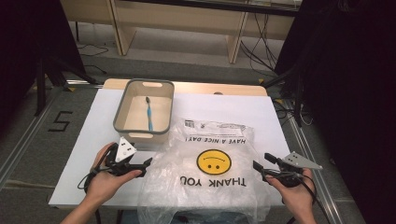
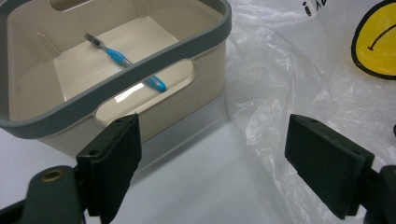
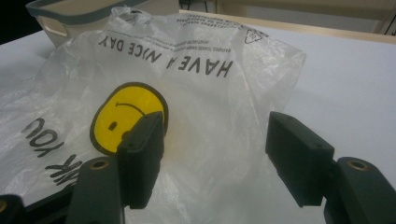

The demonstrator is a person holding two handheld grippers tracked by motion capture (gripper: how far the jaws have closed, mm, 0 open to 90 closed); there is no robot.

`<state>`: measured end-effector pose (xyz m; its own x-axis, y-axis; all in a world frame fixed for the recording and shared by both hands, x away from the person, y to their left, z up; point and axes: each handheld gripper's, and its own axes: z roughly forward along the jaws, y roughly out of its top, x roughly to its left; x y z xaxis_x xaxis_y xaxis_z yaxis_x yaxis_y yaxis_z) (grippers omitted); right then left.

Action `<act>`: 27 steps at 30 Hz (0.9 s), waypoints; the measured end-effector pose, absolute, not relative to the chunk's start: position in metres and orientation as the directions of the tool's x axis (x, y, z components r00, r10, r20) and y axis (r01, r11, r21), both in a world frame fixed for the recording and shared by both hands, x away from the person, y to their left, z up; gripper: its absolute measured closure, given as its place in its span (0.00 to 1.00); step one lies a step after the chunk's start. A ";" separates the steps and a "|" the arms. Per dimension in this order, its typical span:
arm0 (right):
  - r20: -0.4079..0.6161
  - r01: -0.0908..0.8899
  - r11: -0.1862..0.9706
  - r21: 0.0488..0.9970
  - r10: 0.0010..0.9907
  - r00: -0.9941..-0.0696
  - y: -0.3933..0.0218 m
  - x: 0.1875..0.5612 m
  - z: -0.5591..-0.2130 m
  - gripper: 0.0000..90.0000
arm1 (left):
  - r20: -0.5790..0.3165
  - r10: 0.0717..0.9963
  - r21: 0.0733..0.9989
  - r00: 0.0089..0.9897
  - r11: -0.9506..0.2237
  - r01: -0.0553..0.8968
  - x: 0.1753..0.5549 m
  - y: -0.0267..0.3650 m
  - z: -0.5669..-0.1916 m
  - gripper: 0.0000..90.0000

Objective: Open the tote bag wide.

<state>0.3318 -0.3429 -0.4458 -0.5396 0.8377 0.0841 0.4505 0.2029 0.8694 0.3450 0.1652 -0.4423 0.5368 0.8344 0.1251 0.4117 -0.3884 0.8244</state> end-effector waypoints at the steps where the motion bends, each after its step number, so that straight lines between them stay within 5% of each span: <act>1: 0.081 0.451 0.207 0.868 0.838 -0.540 -0.343 0.332 -0.446 0.42 | 0.123 0.834 0.823 0.537 -0.388 0.415 0.345 0.165 -0.442 0.20; 17: 0.115 0.585 0.239 0.775 0.857 -0.502 -0.340 0.336 -0.454 0.45 | 0.035 0.810 0.652 0.586 -0.463 0.601 0.344 0.146 -0.470 0.27; 27: 0.119 0.691 0.275 0.669 0.878 -0.464 -0.339 0.337 -0.465 0.54 | 0.000 0.795 0.577 0.606 -0.495 0.650 0.345 0.138 -0.483 0.46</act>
